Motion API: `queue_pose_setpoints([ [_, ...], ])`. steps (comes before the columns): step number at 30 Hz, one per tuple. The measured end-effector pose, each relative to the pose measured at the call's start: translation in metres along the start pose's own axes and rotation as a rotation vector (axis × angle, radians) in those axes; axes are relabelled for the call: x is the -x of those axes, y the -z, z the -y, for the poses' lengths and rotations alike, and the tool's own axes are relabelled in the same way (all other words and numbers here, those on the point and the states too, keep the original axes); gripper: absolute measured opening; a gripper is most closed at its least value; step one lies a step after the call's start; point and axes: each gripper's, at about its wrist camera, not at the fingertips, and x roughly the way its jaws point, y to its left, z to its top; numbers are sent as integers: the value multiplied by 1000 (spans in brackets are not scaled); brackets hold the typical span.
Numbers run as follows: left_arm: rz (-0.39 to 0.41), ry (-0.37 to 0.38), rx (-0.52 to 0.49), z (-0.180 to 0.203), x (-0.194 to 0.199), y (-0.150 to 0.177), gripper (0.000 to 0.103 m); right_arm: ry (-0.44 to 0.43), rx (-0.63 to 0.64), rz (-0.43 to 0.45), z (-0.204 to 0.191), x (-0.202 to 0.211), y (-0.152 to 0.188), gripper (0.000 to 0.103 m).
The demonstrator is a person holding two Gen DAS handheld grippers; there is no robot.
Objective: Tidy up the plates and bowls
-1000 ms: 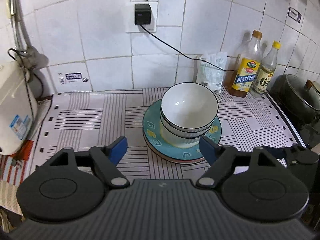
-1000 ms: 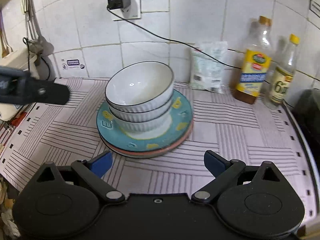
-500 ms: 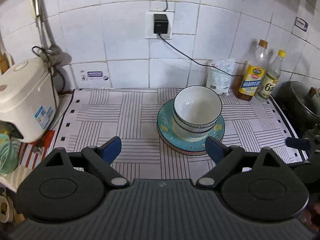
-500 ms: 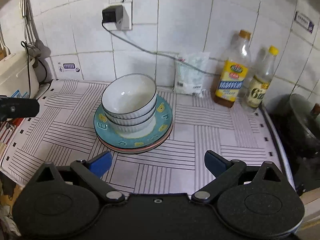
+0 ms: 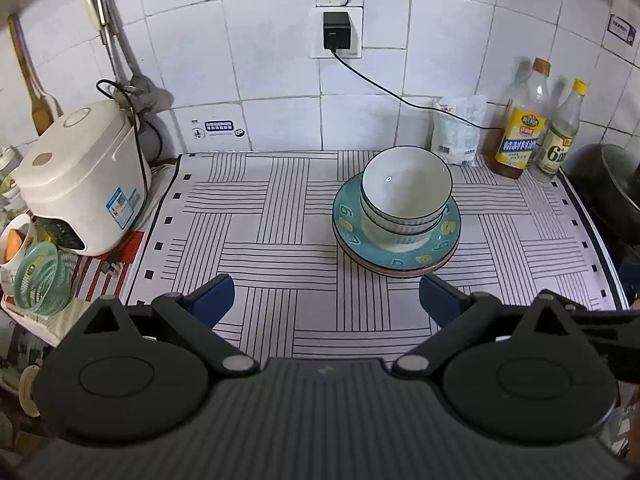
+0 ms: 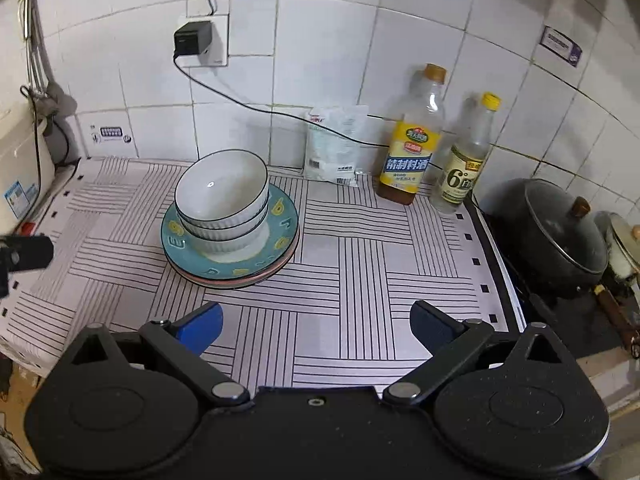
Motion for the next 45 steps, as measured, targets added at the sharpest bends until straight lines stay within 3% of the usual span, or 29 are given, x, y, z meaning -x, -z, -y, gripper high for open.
queue_pose_setpoints([
  [8,-31,35,19,6,1,-1,100,-33,6,8,6,12,3,101],
  [18,-96,-19,8,5,-30,-21,100,-48,5,7,17,-11,-12,101],
  [27,-81,-79,44,-19,-34,-46,100,-68,-10,0,28,-18,-31,101],
  [45,-56,-70,-33,-15,2,-10,100,14,-46,42,21,11,-3,101],
])
